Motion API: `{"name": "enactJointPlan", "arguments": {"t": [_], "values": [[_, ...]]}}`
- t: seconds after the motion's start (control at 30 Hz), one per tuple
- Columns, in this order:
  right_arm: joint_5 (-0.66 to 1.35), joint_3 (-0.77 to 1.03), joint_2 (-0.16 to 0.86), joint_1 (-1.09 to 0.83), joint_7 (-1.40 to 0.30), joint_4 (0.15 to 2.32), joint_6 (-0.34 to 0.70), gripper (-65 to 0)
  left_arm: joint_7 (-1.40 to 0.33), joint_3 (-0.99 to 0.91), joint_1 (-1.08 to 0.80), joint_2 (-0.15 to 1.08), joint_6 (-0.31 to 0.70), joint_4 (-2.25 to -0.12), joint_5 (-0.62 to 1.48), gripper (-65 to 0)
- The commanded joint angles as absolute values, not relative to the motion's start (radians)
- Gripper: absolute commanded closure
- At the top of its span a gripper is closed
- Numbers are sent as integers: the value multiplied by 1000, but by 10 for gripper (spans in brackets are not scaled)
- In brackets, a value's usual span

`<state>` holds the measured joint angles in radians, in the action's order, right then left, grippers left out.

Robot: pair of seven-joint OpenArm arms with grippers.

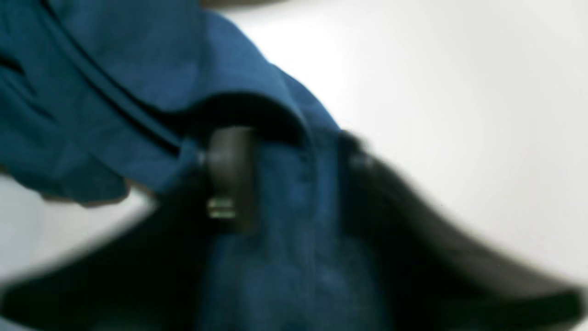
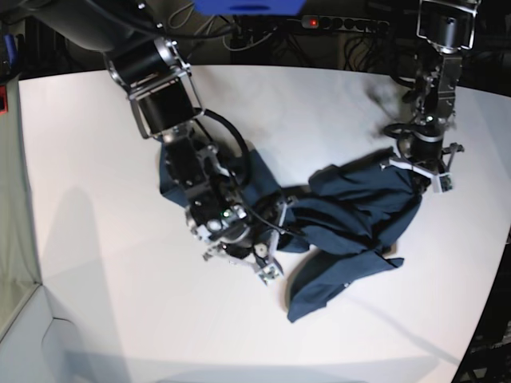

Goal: Layout the t-shirt on the table in an organized manner, then fold the t-shirt properly
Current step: 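Release and regrasp the shirt fabric with the right gripper, dragging it outward, then pull the shirt apart with both grippers to spread it flat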

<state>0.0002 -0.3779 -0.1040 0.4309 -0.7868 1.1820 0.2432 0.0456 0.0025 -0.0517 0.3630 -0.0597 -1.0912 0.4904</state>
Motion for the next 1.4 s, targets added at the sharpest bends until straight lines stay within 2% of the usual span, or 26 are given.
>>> {"name": "enactJointPlan", "arguments": {"t": [0.0,0.03,0.13,0.2,0.37,0.5,0.63,0.77,0.9,1.1,1.37], "values": [[-2,-360,-114,466,-766,1201,251,-50,-2,7,-51,363,-59,-1092,495,-2],[-2,-346,-116,469,-766,1201,251,0,-2,7,-51,363,-59,-1092,495,-2],[-2,-294,-117,501,-765,1201,249,-25,-2,7,-53,363,-58,-1092,495,-2],[-2,-262,-117,524,-765,1201,249,0,-2,4,-61,364,-58,-1092,495,-2],[-7,-163,-110,610,-716,1201,245,0,-2,2,-74,366,-58,-1099,495,-2],[-7,-5,-73,707,-644,1196,145,0,-2,2,-108,371,-58,-1104,503,-2],[-4,70,-28,808,-585,1118,105,0,-2,1,-131,371,-58,-1104,504,-2],[-4,74,8,905,-544,997,102,0,-2,1,-165,369,-56,-1138,504,-2],[-4,74,42,921,-516,967,90,0,-2,-1,-208,372,-58,-1204,504,-2],[-5,74,99,917,-489,892,-67,0,-2,-1,-266,372,-59,-1313,504,-2],[-4,107,140,862,-489,862,-154,0,-2,-35,-389,372,-59,-1589,504,-5]]}}
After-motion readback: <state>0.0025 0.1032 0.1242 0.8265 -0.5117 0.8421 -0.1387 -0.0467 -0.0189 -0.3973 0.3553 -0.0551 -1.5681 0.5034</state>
